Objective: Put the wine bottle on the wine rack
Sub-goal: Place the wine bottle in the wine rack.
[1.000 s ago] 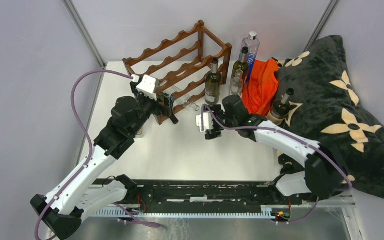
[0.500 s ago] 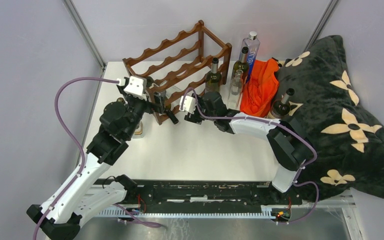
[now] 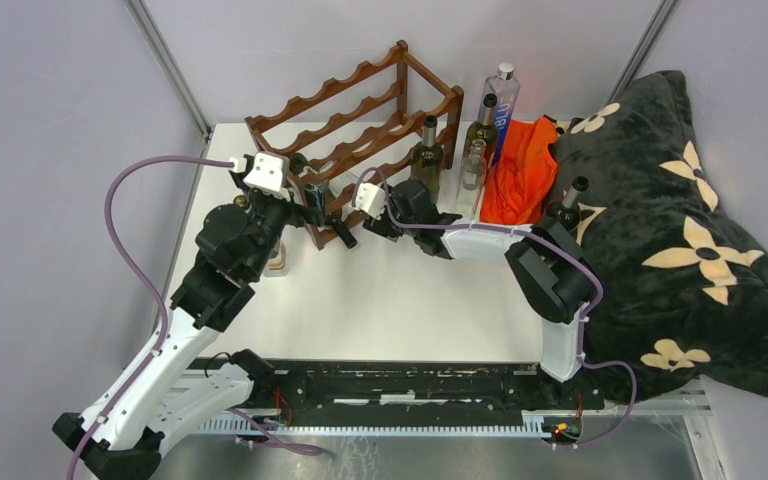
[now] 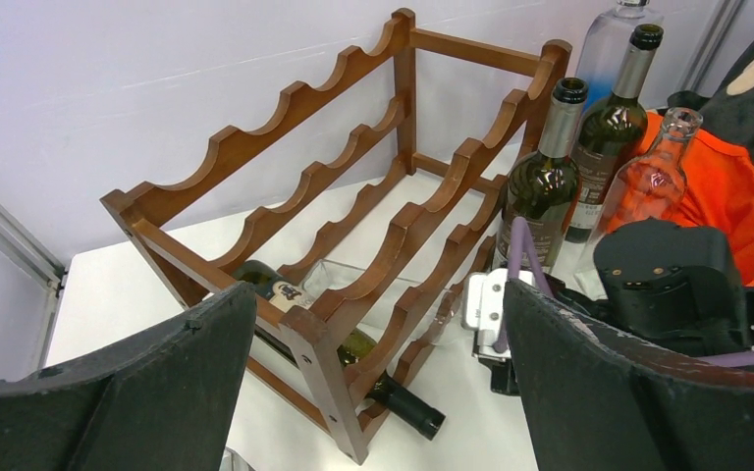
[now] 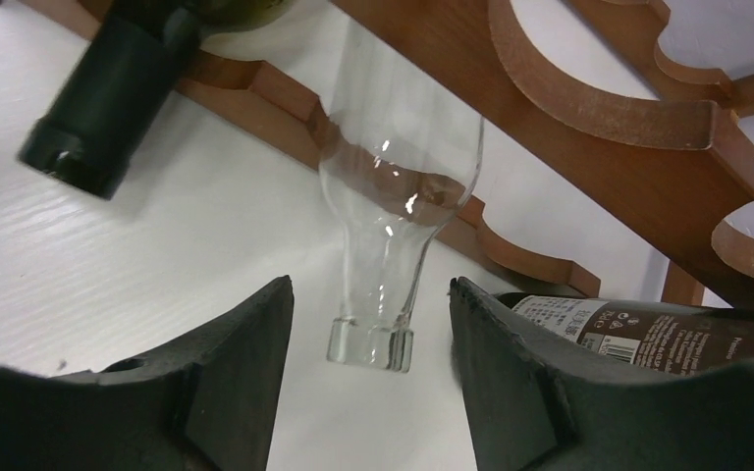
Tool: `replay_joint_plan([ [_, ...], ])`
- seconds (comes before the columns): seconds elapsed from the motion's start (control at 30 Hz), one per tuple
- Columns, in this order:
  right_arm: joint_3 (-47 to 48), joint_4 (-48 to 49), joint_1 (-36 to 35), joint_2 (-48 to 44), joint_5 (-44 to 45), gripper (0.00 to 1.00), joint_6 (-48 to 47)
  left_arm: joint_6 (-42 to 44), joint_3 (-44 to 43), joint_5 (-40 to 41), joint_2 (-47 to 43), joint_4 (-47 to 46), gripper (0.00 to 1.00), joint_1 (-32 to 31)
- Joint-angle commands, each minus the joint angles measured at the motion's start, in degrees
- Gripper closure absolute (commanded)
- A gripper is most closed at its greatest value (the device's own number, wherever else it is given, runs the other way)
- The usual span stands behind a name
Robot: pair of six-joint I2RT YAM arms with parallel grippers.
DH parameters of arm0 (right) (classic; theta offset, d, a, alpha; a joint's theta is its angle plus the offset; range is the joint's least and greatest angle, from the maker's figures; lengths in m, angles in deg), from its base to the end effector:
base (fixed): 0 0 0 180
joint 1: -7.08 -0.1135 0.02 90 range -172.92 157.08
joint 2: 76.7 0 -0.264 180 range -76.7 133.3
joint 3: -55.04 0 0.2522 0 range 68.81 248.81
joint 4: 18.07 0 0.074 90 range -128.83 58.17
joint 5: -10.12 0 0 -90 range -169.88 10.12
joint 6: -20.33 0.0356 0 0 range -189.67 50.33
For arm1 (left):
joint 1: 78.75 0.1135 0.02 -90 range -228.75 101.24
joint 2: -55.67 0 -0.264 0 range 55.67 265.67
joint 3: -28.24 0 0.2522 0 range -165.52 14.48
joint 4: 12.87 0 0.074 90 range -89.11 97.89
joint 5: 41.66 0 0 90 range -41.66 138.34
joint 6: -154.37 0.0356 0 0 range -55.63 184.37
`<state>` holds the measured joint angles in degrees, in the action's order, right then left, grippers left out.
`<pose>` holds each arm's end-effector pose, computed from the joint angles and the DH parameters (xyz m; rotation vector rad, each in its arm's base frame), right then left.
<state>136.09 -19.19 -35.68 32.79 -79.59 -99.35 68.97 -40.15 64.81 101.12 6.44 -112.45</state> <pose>0.3123 0.2885 0.1882 -1.2322 1.6875 0.1334 0.1512 -0.0887 0.4068 0.2727 1.4882 -0.1908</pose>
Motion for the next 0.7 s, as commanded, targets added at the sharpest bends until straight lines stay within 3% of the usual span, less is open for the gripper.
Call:
replay_joint_plan([
  [0.0, 4.3, 0.6, 0.1, 1.9, 4.5, 0.35, 1.2, 2.2, 0.1, 0.2, -1.2, -3.2, 0.0, 0.5],
  [0.3, 6.2, -1.5, 0.1, 4.2, 3.6, 0.45, 1.6, 2.2, 0.0, -0.1, -1.3, -3.1, 0.0, 0.6],
  [0.67, 4.5, -4.2, 0.1, 2.2, 2.1, 0.81, 2.3, 2.3, 0.1, -1.1, -1.7, -3.2, 0.0, 0.7],
])
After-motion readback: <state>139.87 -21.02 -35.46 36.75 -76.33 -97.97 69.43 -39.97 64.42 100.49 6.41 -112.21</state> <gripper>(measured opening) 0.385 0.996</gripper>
